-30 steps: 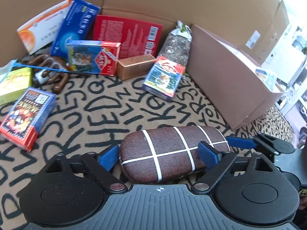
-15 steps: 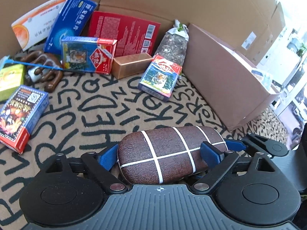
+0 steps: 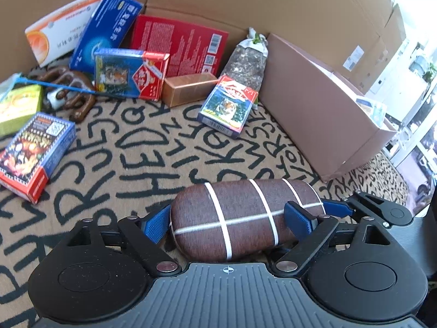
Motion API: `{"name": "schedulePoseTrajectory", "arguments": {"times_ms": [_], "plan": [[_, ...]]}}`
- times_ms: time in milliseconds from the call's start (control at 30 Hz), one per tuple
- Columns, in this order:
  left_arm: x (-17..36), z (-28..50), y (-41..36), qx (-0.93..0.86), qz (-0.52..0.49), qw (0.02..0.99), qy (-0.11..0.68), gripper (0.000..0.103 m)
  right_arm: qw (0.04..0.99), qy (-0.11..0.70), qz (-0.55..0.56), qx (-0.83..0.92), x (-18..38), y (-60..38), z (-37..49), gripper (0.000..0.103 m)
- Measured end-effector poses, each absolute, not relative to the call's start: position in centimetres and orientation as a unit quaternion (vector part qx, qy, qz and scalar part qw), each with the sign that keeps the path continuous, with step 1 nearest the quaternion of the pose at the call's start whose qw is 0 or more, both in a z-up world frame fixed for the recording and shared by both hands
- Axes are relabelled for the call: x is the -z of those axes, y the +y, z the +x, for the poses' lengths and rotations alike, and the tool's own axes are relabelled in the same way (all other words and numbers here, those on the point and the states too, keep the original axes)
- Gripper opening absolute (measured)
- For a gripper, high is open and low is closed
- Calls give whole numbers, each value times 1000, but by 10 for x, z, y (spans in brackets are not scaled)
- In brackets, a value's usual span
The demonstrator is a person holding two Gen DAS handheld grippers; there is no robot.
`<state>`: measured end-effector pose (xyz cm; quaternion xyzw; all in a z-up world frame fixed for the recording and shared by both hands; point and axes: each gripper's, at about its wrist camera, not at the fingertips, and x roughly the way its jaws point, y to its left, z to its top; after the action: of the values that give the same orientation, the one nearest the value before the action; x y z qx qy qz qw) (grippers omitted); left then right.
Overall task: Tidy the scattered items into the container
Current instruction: 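Lift the brown case with the right gripper and carry it over the pink box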
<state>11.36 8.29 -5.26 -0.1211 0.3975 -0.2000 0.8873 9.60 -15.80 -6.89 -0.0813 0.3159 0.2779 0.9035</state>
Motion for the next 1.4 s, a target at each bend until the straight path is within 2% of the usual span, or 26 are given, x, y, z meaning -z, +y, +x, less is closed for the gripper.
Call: {"name": "schedulePoseTrajectory", "arguments": {"times_ms": [367, 833, 1400], "plan": [[52, 112, 78, 203, -104, 893, 388, 89, 903, 315, -87, -280, 70, -155, 99, 86], [22, 84, 67, 192, -87, 914, 347, 86, 915, 285, -79, -273, 48, -166, 75, 84], [-58, 110, 3, 239, -48, 937, 249, 86, 954, 194, -77, -215, -30, -229, 83, 84]]}}
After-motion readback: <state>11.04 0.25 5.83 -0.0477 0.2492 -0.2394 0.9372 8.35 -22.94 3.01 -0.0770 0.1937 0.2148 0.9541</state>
